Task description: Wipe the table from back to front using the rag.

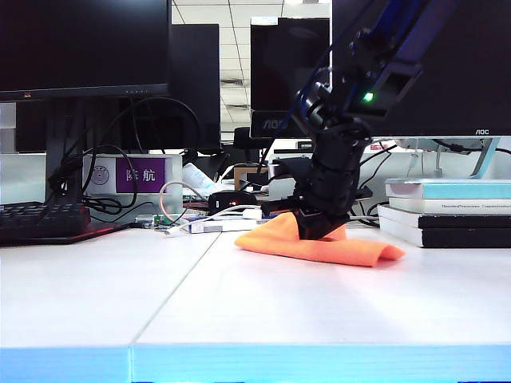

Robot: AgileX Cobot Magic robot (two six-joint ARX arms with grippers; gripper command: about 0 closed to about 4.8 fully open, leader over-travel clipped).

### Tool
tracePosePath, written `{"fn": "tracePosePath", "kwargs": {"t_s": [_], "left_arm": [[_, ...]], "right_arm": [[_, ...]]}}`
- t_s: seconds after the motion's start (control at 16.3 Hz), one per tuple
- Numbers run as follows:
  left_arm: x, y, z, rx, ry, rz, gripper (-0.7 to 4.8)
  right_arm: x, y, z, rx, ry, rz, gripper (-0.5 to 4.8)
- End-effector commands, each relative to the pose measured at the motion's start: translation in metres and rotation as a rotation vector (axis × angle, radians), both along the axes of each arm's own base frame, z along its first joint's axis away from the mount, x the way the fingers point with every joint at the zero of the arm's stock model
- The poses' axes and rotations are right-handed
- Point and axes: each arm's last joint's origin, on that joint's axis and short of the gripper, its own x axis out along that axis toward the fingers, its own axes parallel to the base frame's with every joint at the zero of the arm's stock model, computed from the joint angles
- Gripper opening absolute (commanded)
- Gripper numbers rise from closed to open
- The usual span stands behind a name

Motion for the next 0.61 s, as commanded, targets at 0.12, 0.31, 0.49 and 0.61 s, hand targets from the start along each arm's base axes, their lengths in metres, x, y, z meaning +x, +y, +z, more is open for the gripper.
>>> {"fn": "tracePosePath", "kwargs": {"t_s": [0.12, 0.31, 0.49, 0.61], "left_arm": [[-0.001, 0.000, 0.002, -0.012, -0.004, -0.008, -0.05], [-0.002, 0.000, 0.001, -0.013, 0.010, -0.023, -0.05], [-0.002, 0.000, 0.001, -0.012, 0.012, -0.023, -0.05], [-0.002, 0.000, 0.001, -0.012, 0.012, -0.023, -0.05]], "right_arm": [[0.024, -0.002, -0.005, -0.007, 0.005, -0.023, -0.01], [0.045, -0.003, -0.006, 0.004, -0.017, -0.042, -0.01], [0.064, -0.001, -0.012, 0.000, -0.034, -0.042, -0.01], [0.075, 0.002, -0.016, -0.002, -0.042, -0.040, -0.01]]}}
